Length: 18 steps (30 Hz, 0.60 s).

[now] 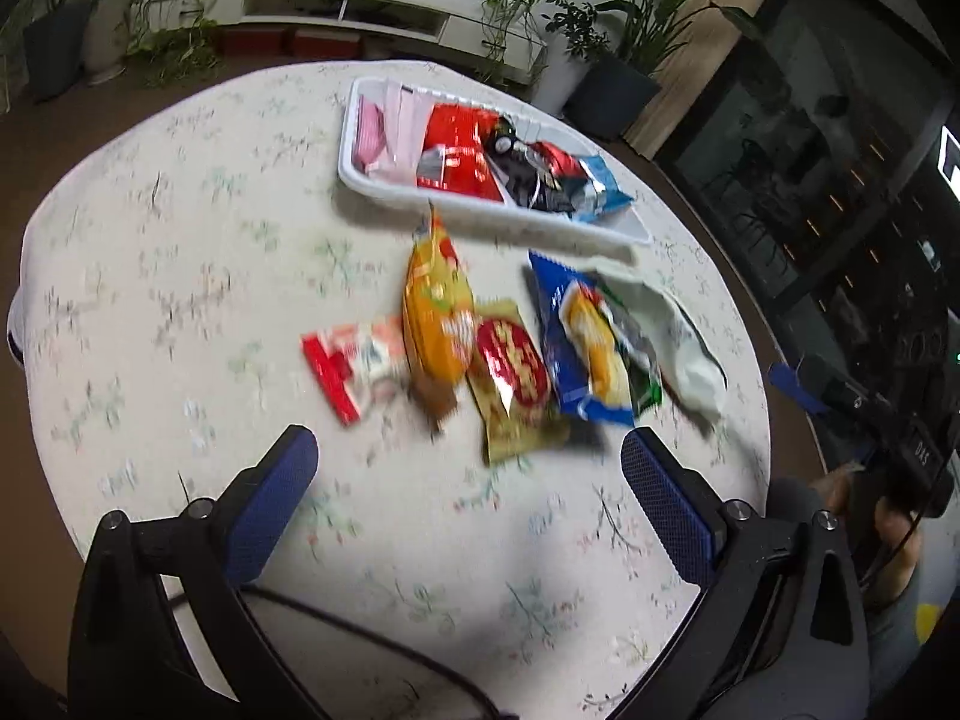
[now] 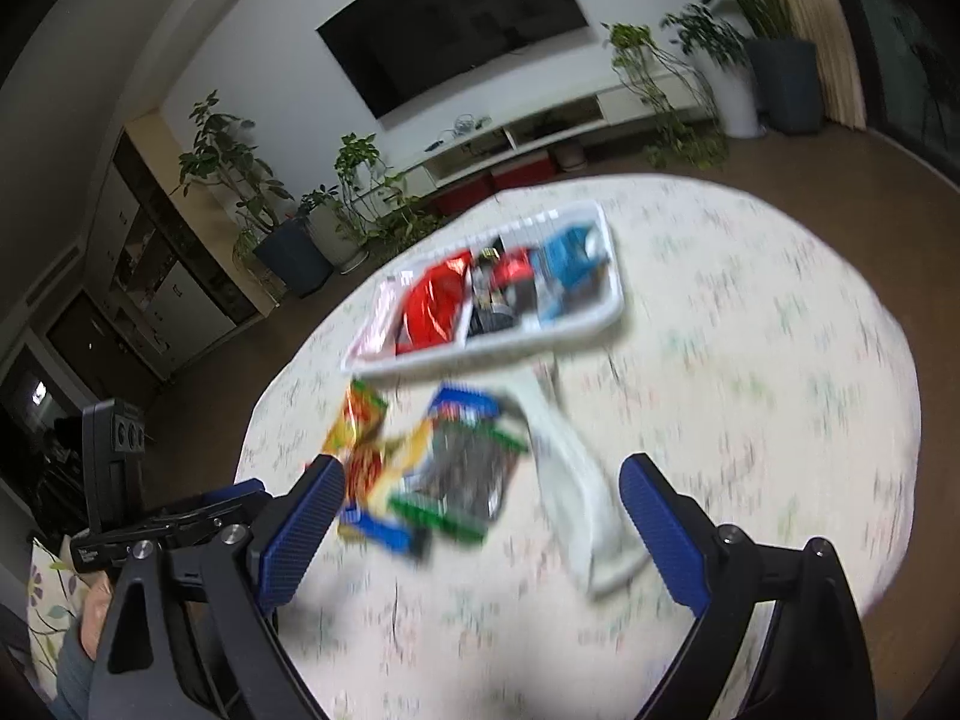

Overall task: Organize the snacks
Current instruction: 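Withdraw both grippers from the tray toward the remaining snacks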

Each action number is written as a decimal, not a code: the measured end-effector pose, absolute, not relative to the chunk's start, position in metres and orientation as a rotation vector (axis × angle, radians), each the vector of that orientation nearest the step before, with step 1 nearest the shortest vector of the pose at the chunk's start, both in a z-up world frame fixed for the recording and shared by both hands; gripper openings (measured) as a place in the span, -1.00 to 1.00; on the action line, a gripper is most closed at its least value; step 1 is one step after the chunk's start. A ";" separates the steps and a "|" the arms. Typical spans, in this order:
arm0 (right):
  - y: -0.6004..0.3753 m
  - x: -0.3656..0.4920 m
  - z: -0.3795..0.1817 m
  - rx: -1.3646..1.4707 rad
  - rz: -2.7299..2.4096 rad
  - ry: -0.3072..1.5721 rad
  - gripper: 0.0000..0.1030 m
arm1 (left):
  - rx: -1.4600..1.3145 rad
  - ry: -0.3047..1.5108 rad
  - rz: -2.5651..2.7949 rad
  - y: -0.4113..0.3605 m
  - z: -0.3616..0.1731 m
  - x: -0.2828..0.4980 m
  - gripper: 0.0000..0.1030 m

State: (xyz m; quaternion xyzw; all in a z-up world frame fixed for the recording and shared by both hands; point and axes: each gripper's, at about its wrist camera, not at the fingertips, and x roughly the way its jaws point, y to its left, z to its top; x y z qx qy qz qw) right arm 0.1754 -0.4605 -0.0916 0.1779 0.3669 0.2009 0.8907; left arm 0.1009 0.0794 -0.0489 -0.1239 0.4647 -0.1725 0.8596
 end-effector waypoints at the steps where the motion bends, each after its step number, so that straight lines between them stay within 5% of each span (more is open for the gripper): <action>1: -0.461 0.161 -0.103 0.384 0.406 0.779 0.84 | -0.266 0.973 -0.361 0.079 -0.052 0.095 0.99; 18: -0.445 0.119 -0.133 0.387 0.467 0.847 0.84 | -0.220 0.994 -0.292 0.069 -0.055 0.090 0.99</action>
